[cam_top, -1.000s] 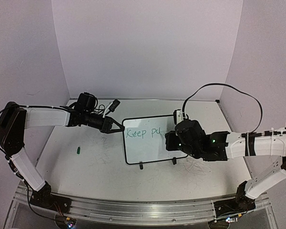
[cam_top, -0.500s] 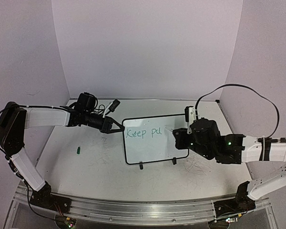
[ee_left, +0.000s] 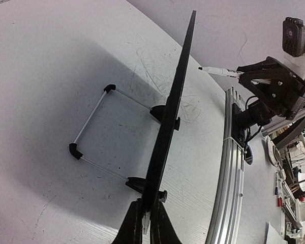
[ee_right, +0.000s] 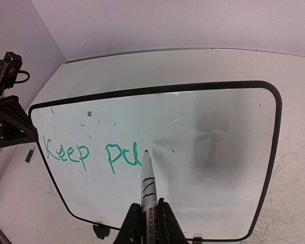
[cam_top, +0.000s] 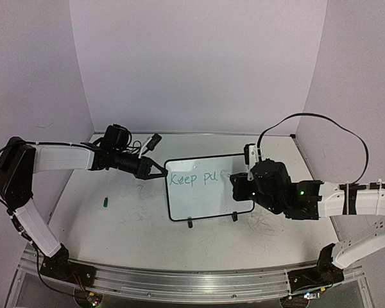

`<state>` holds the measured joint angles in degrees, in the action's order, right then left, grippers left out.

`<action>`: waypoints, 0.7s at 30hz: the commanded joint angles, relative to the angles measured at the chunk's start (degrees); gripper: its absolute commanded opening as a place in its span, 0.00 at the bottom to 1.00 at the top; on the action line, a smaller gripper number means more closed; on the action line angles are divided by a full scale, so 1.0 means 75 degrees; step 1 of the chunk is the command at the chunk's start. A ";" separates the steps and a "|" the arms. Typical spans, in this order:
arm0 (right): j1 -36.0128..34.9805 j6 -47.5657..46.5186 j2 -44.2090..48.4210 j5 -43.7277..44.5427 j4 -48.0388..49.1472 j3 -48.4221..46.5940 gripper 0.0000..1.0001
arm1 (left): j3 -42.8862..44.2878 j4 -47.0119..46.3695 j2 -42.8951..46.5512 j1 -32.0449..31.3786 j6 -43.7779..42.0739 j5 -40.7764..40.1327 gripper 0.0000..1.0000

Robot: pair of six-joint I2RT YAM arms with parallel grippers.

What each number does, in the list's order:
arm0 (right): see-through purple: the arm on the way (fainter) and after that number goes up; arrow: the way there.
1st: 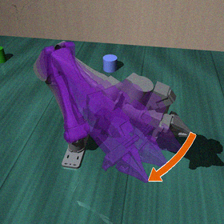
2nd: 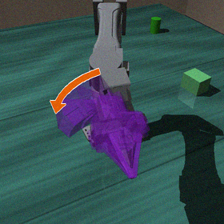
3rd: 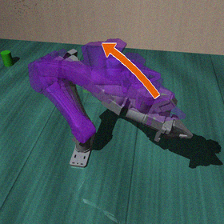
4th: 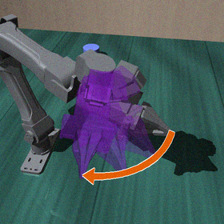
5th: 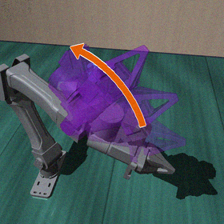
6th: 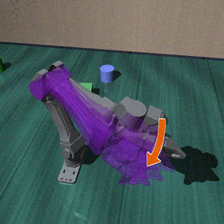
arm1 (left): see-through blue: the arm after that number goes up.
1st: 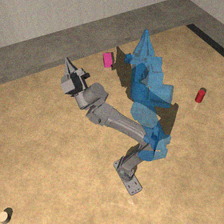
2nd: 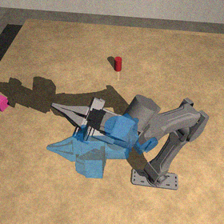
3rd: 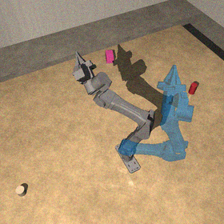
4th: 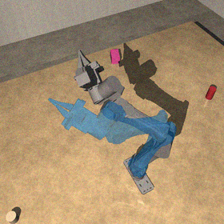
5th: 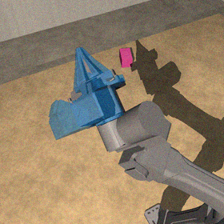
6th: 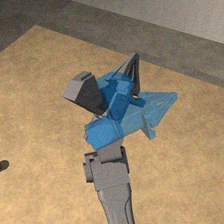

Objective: Write a sentence on the whiteboard

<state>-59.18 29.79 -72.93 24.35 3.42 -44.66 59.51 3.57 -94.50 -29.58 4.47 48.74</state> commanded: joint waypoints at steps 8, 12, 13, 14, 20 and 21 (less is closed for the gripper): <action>0.0004 -0.0091 0.0065 0.0054 0.0216 -0.0129 0.00 | 0.0156 0.0197 0.0266 -0.0040 -0.0051 -0.0340 0.00; 0.0005 -0.0127 0.0079 0.0054 0.0212 -0.0142 0.00 | 0.0138 0.0159 0.0331 -0.0050 -0.0069 -0.0504 0.00; 0.0008 -0.0128 0.0079 0.0049 0.0212 -0.0142 0.00 | 0.0136 0.0157 0.0331 -0.0051 -0.0069 -0.0530 0.00; 0.0008 -0.0128 0.0073 0.0038 0.0212 -0.0146 0.00 | 0.0138 0.0155 0.0322 -0.0054 -0.0069 -0.0542 0.00; -0.0003 -0.0178 -0.0057 -0.0076 0.0143 -0.0243 0.00 | 0.0110 0.0143 0.0440 -0.0075 -0.0100 -0.0891 0.00; -0.0004 -0.0197 -0.0073 -0.0106 0.0143 -0.0263 0.00 | 0.0106 0.0143 0.0438 -0.0075 -0.0093 -0.0933 0.00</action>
<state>-59.18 29.34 -72.94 24.09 3.42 -44.66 59.51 3.69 -93.93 -30.01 4.45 45.92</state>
